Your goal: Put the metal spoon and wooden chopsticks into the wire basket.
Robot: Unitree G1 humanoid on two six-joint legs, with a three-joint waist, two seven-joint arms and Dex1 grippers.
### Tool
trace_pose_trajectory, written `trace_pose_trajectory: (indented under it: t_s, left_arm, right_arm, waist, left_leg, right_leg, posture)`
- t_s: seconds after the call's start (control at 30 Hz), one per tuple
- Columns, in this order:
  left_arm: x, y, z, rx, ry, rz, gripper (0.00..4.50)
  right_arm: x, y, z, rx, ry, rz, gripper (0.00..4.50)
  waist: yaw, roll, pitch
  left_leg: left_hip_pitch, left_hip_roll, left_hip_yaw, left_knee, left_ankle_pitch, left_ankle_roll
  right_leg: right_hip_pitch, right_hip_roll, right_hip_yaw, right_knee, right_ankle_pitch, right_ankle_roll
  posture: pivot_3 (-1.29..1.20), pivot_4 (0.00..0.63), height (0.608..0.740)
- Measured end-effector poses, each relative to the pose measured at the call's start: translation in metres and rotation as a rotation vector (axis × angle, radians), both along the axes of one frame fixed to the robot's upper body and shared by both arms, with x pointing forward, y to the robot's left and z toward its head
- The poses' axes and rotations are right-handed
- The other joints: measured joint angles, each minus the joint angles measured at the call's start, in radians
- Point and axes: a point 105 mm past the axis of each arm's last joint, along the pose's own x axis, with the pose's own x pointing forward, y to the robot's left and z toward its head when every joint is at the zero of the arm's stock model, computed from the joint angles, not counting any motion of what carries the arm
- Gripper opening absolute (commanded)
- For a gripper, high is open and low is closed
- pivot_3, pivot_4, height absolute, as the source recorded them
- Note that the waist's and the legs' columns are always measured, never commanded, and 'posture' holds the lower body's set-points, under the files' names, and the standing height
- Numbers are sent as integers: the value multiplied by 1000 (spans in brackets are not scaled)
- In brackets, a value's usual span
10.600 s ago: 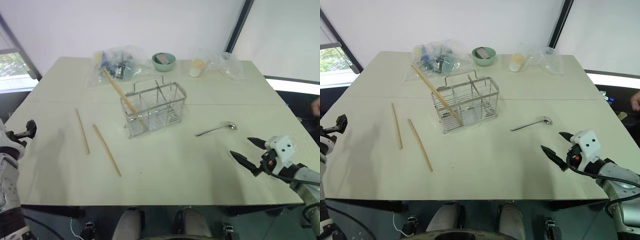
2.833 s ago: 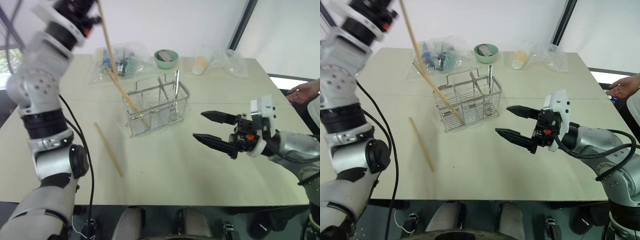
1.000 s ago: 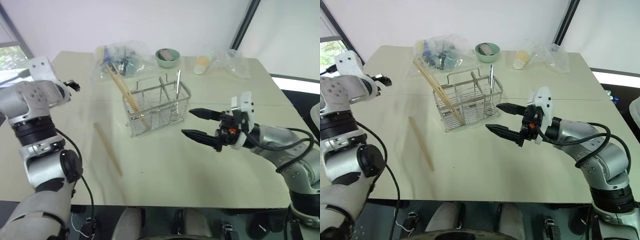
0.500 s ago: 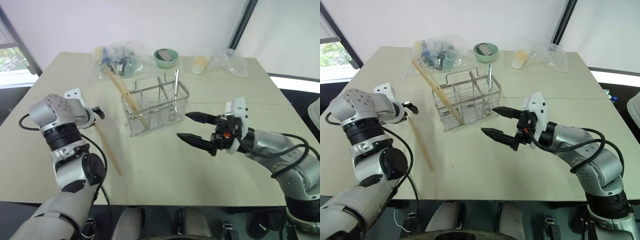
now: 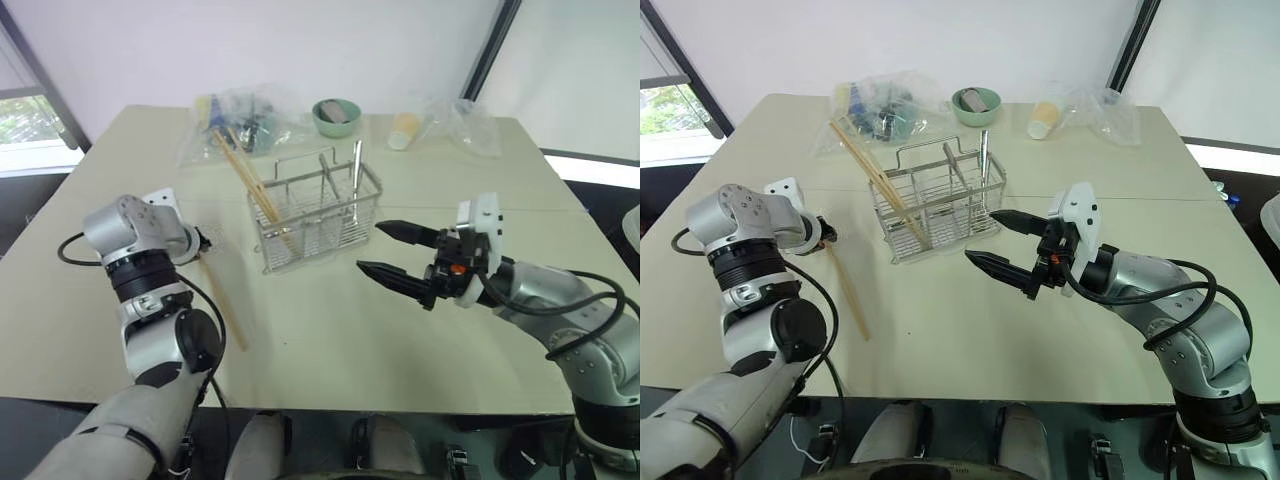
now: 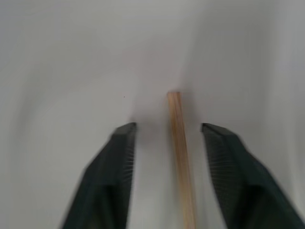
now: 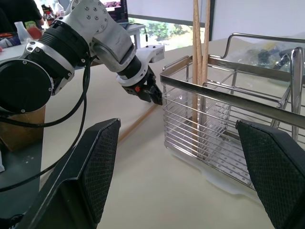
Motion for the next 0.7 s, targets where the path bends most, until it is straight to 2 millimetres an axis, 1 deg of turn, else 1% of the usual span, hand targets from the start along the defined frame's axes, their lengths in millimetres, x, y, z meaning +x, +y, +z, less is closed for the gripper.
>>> trace_pose_trajectory:
  t_s: [0.03, 0.27, 0.33, 0.4, 0.43, 0.47, 0.5, 0.53, 0.57, 0.63, 0.7]
  left_arm:
    - [1, 0, 0, -8, -3, 1, 38]
    - [4, 1, 2, -27, -12, 19, 38]
    - [7, 6, 3, -21, -36, 35, 38]
    - [11, 18, 8, -1, -79, 66, 38]
    - [17, 27, 14, 15, -131, 94, 38]
    - [24, 39, 25, 40, -200, 131, 38]
    - [31, 53, 42, 66, -293, 172, 38]
    - [37, 63, 59, 80, -380, 200, 38]
    - [44, 74, 85, 89, -511, 228, 38]
    - [49, 87, 134, 113, -767, 250, 38]
    - [48, 90, 175, 103, -993, 239, 38]
  right_arm:
    - [0, 0, 0, 2, 1, 1, 4022]
    - [0, 0, 0, 4, 2, 1, 4022]
    - [0, 0, 0, 4, 3, 2, 4022]
    - [1, -1, -1, 4, 7, 1, 4022]
    - [1, -1, -1, 5, 10, -1, 4022]
    - [3, -3, -2, 5, 15, -5, 4022]
    - [3, -4, -2, 0, 17, -9, 4022]
    - [3, -5, -1, 1, 19, -10, 4022]
    - [3, -6, 0, 5, 23, -10, 4022]
    - [3, -6, 2, 1, 28, 1, 4022]
    - [2, -6, 3, -13, 33, 10, 4022]
  waist:
    - [0, 0, 0]
    - [-3, 0, 0]
    - [-4, -1, 0]
    - [-5, -2, 1]
    - [-6, -2, 1]
    - [-6, -3, 2]
    - [-6, -4, 2]
    - [-5, -4, 2]
    - [-4, -4, 2]
    - [-3, -3, 2]
    - [-2, -3, 1]
  left_leg:
    - [0, 0, 0, 0, 0, 0]
    - [-1, 0, 0, -1, 1, 1]
    - [-1, 0, 0, -1, 1, 1]
    - [-1, 1, 0, -1, 0, 1]
    - [-1, 1, 0, -1, 0, 0]
    - [-3, 2, 0, -1, 0, 0]
    - [-4, 2, 0, -1, 0, 0]
    - [-5, 2, 0, -1, 0, 0]
    - [-7, 2, 0, 0, 0, 0]
    - [-7, 1, 1, -1, 1, -2]
    - [-8, -1, 2, -1, 2, -3]
  right_leg:
    - [0, 0, 0, 0, 0, 0]
    - [-1, 0, 0, 0, 0, 0]
    - [-1, 0, 0, 0, 0, 0]
    - [-2, 1, 0, 0, 0, 0]
    - [-2, 1, 0, 0, 0, 0]
    - [-4, 1, 0, 0, 0, -1]
    - [-5, 1, 0, 0, 1, -1]
    - [-6, 1, 0, 0, 1, -1]
    - [-7, 0, 0, 0, 1, -2]
    - [-8, -3, 0, 0, 1, -2]
    - [-7, -7, -1, 0, 1, -1]
  posture:
    - [0, 150, 633]
    - [0, 150, 633]
    - [0, 150, 633]
    - [0, 150, 633]
    - [0, 150, 633]
    - [0, 150, 633]
    - [0, 150, 633]
    - [0, 150, 633]
    - [0, 150, 633]
    - [0, 150, 633]
    - [0, 150, 633]
